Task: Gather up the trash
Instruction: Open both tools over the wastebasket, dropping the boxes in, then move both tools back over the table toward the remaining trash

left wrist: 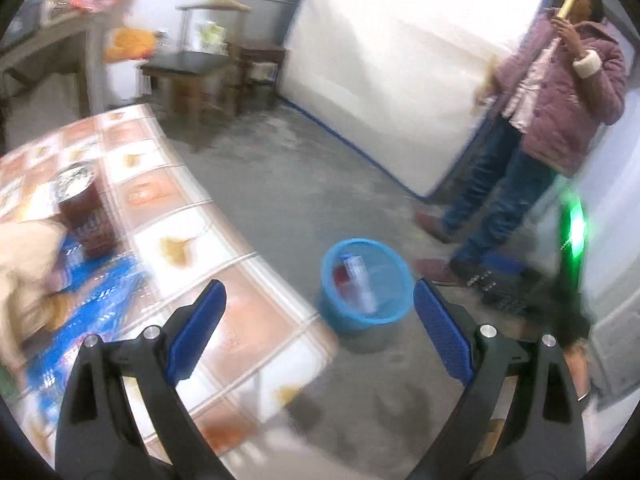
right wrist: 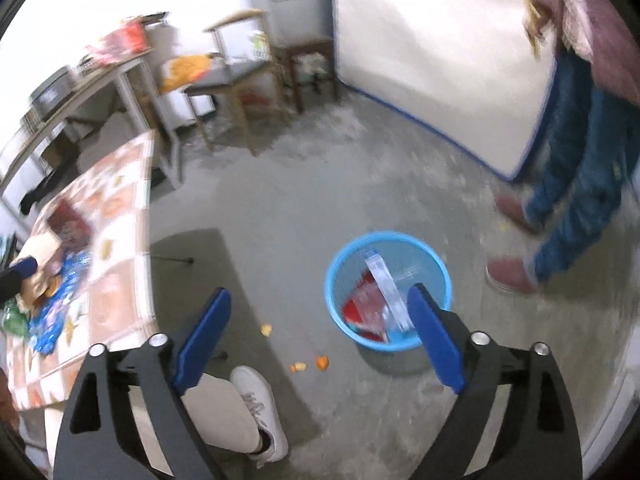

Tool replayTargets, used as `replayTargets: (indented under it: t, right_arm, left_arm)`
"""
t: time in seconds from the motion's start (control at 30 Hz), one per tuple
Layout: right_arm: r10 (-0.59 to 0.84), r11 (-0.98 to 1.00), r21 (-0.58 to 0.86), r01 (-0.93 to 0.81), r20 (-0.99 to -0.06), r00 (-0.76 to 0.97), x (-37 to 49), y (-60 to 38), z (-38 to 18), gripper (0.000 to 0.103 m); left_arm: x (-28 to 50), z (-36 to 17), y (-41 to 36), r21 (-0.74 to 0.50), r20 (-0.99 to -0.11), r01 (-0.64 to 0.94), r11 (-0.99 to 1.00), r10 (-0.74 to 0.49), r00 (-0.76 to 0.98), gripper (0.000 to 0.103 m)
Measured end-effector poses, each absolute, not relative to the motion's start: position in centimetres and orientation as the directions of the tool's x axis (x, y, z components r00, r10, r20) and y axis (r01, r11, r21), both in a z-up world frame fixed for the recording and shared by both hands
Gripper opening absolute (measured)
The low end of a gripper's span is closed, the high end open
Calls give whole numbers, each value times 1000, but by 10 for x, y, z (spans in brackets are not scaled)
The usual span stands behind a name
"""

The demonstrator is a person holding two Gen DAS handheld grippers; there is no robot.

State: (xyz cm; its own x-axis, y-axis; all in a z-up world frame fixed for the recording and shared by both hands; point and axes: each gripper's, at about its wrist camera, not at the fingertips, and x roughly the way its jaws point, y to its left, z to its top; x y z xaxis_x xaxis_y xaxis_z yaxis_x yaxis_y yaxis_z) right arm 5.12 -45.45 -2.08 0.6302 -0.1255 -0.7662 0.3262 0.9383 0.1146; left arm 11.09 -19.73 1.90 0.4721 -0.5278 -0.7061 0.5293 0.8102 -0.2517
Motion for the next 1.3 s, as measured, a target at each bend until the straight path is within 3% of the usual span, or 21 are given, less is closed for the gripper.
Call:
replayTargets:
  t: [0.2,0.4,0.5,0.93,1.3]
  right_arm:
    - [18,989,114,99,-741,671,74,-364,7,96]
    - [83,995,33,-91,-778,623,98,-263,3,96]
    - [128,988,51,-146,-800,586,105,-226,-3,96]
    - [55,985,-49,-164,-815,576,127,-149,-15,96]
    - [230,967,133,-217,-818,527,149,-130,-24,96]
  left_arm:
    - [82,-2,-85,-232,-734,312,921,-376,565,91]
    - [59,-21,1,-118,-762,128,985,-172,624,91]
    - [59,-34,34,-125,-786,66,990,-139,603,91]
    - [70,-79,69,-84,-857,65,994,-106,504,93]
    - [63,-83,67,8,-855,143,990,-67,514,95]
